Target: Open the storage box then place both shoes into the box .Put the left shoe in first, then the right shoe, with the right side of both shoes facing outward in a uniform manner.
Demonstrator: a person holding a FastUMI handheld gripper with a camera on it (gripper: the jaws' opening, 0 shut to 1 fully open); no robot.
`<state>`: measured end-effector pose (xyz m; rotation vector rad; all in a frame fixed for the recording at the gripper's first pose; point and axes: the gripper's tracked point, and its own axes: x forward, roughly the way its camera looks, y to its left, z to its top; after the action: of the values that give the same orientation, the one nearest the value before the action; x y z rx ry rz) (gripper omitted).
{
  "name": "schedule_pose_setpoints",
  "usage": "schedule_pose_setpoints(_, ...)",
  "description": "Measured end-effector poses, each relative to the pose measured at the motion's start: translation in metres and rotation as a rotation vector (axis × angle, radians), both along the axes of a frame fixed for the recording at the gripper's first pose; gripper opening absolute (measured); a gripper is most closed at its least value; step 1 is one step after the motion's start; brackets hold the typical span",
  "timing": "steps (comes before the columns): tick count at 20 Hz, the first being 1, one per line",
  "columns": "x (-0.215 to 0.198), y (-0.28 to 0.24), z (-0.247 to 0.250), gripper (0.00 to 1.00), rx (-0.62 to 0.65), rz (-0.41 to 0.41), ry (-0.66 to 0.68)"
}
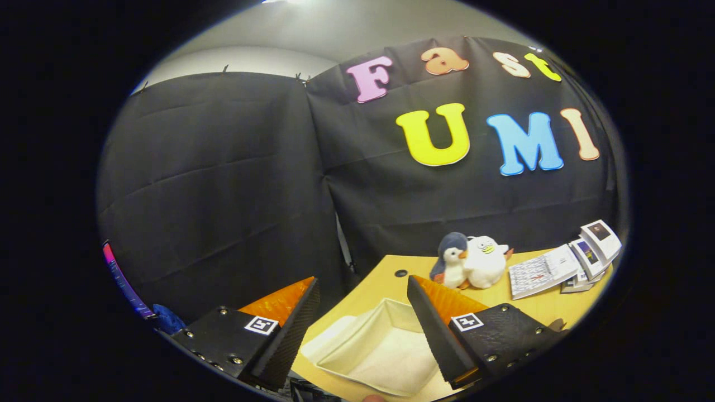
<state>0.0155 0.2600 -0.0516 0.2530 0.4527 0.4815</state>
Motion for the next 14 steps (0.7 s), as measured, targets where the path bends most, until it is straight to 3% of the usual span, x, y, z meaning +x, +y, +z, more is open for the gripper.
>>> schedule_pose_setpoints(5, 0.007, -0.081, -0.025, 0.97, -0.072, -0.134, -0.015)
schedule_pose_setpoints(14, 0.000, -0.174, -0.099, 0.98, -0.139, -0.255, 0.102)
